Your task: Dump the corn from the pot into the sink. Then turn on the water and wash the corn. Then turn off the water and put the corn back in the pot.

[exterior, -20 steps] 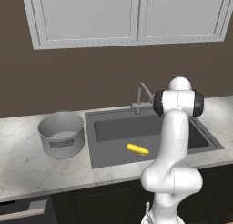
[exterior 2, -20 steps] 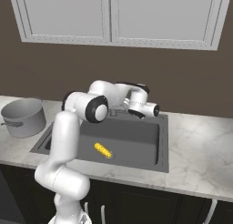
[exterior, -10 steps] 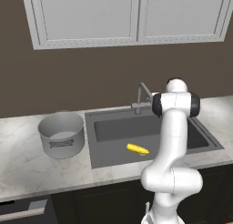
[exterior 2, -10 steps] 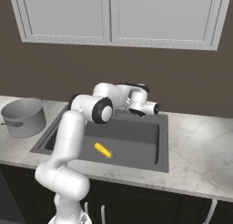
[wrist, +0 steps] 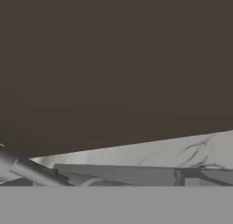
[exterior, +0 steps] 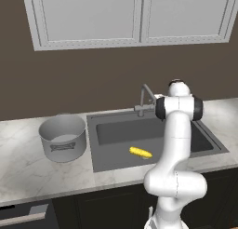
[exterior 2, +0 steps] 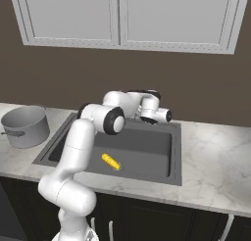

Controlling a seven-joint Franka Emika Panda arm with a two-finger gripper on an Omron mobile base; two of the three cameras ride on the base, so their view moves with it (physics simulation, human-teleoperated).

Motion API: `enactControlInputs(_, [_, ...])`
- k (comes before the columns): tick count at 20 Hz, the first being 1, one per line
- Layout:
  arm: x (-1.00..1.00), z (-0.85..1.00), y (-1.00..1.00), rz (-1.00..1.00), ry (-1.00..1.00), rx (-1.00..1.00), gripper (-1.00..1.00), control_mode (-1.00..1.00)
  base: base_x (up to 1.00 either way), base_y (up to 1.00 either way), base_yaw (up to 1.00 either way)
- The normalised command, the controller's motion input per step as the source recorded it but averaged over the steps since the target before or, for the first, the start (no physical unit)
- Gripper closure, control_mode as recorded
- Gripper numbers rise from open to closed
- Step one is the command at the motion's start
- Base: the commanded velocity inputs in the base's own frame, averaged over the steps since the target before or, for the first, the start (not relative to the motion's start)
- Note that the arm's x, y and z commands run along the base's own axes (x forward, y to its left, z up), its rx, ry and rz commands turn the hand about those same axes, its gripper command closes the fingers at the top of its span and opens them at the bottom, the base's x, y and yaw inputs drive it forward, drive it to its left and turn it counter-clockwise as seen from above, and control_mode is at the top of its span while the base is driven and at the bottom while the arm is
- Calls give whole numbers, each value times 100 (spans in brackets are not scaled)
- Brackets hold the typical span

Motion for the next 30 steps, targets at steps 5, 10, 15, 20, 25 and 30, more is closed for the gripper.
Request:
enactControlInputs(5, [16,-13,0,0,0,0,100,-100,0,0,0])
enactControlInputs(10, [1,-1,0,0,0,0,100,-100,0,0,0])
enactControlInputs(15, [0,-1,0,0,0,0,100,-100,0,0,0])
enactControlInputs(20, [0,-23,-17,0,0,7,100,-100,0,0,0])
enactControlInputs(25, [0,-28,-42,-5,6,17,100,-100,0,0,0])
enactControlInputs(30, [0,-26,-47,-8,20,15,100,-100,0,0,0])
